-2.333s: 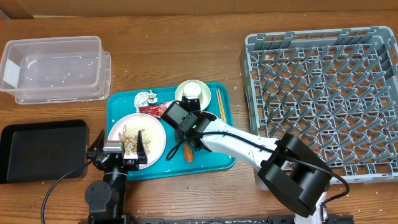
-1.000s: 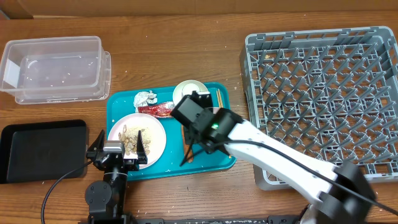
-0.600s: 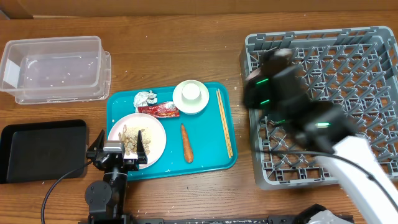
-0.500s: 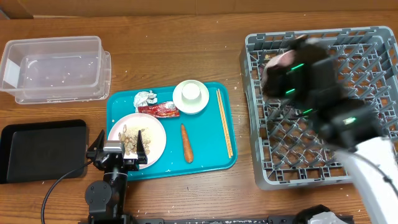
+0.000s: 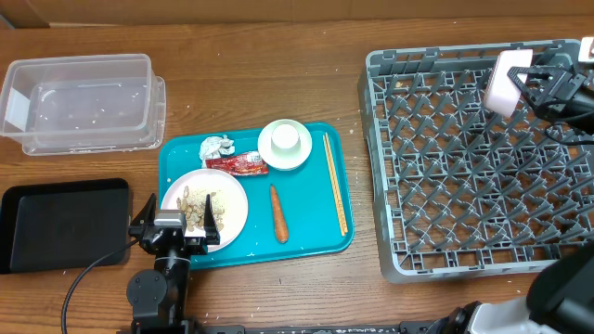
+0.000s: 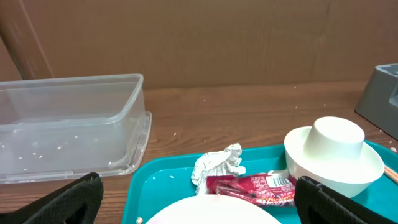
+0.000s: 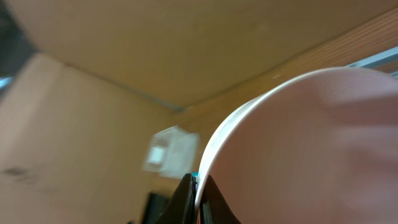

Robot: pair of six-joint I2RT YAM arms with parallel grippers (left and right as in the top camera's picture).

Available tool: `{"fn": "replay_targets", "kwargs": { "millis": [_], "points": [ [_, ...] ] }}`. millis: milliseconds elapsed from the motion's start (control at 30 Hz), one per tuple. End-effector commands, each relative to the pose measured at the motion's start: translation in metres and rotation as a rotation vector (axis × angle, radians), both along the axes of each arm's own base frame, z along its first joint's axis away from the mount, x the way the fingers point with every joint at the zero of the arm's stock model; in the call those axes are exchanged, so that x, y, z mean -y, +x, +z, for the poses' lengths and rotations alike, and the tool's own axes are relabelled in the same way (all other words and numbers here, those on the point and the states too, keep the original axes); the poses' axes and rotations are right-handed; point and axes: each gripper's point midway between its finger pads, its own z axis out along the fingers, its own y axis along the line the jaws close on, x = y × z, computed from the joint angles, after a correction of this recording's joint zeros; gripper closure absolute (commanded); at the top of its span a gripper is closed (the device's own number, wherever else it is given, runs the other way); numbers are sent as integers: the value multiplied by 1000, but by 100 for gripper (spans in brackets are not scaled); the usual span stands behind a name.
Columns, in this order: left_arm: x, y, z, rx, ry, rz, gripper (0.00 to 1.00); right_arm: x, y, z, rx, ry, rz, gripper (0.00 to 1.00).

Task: Sort waste into correct bins and load items into the dishwasher
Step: 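Carry the bowl to the dish rack's back right and release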

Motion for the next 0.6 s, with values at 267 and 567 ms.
{"fn": "replay_targets", "kwargs": {
  "millis": [267, 567],
  "points": [
    [1, 0, 0, 5, 19, -5, 0, 9, 16, -44, -18, 207, 127, 96],
    [1, 0, 0, 5, 19, -5, 0, 18, 27, -84, -129, 183, 60, 96]
  ]
}}
